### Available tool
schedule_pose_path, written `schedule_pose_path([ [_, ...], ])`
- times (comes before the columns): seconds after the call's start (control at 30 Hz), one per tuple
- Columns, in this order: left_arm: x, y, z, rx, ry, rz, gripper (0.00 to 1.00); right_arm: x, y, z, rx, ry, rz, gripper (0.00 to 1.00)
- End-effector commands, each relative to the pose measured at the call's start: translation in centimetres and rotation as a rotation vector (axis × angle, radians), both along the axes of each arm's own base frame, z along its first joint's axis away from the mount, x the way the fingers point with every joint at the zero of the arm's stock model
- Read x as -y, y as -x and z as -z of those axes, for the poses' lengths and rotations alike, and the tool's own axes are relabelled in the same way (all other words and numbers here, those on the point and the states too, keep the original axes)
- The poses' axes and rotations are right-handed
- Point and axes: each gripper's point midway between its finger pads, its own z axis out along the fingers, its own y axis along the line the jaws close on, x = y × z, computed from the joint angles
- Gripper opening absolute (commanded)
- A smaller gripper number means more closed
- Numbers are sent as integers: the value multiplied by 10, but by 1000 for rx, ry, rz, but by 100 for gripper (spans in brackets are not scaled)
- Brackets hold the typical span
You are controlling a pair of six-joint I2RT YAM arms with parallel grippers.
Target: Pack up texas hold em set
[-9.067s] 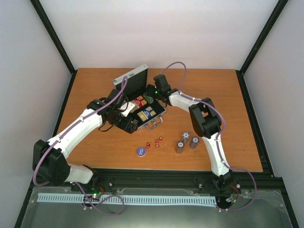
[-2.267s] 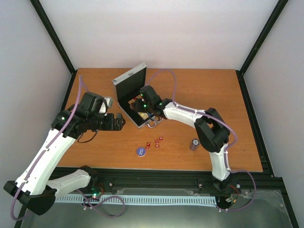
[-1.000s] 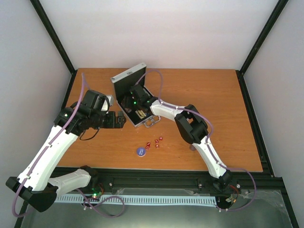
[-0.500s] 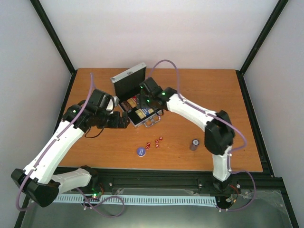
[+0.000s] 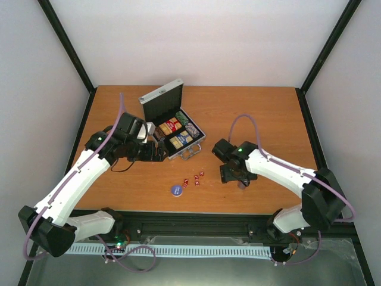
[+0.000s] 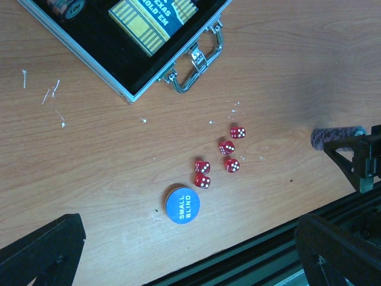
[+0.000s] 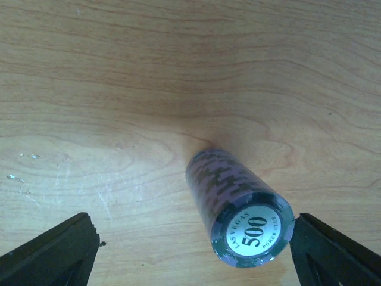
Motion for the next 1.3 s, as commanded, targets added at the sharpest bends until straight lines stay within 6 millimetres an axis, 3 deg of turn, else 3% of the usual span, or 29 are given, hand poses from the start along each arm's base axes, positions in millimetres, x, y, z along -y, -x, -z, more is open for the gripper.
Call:
schedule_pose_path([
  [0.0, 7, -8, -6, 31, 26, 33, 100, 14, 3, 1, 13, 17, 53, 89],
  [0.27, 7, -8, -7, 35, 27, 27, 100, 33, 3, 26, -45, -1, 101, 84],
  [0.67, 1, -6, -4, 27, 2, 16, 100, 26, 3, 38, -91, -41, 78, 58],
  [0.77, 1, -5, -4, 28, 1, 16, 100, 28, 7, 40, -97, -44, 80, 45],
  [0.9, 1, -4, -3, 22, 3, 18, 100, 27, 6, 39, -91, -56, 87, 5],
  [0.97, 1, -4, -3, 24, 0, 20, 100, 23, 2, 31, -76, -67, 86, 3],
  [1.03, 0, -4, -4, 27, -4, 18, 100, 12, -11, 7, -33, -112, 80, 3],
  [1.27, -5, 0, -11, 40, -14, 14, 100, -66, -70, -110, 243, -549, 26, 3],
])
